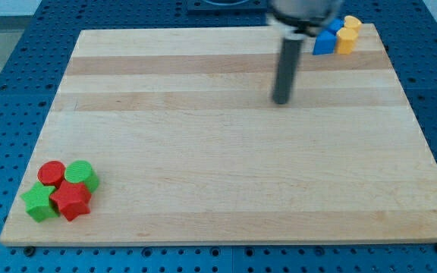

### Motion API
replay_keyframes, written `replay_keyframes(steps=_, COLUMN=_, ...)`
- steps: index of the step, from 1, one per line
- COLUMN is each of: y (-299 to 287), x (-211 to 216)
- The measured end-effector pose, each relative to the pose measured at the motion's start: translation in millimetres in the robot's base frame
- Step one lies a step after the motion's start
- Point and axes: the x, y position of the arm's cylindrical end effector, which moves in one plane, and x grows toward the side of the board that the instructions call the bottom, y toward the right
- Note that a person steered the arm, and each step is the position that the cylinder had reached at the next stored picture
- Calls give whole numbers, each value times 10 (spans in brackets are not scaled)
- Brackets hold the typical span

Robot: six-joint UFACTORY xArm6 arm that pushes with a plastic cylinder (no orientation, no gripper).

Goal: Push red star towards center

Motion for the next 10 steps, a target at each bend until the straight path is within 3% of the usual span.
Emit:
replay_keyframes(steps=3, y=-2963, x=101)
replay_keyframes(steps=4, y=-3513, x=283)
replay_keyframes(steps=5, y=-3538, x=302)
replay_keyframes(steps=6, y=-3534, x=809)
replay_keyframes(steps=7, y=-3539, x=1028)
replay_keyframes(steps=10, y=-3534, x=1302)
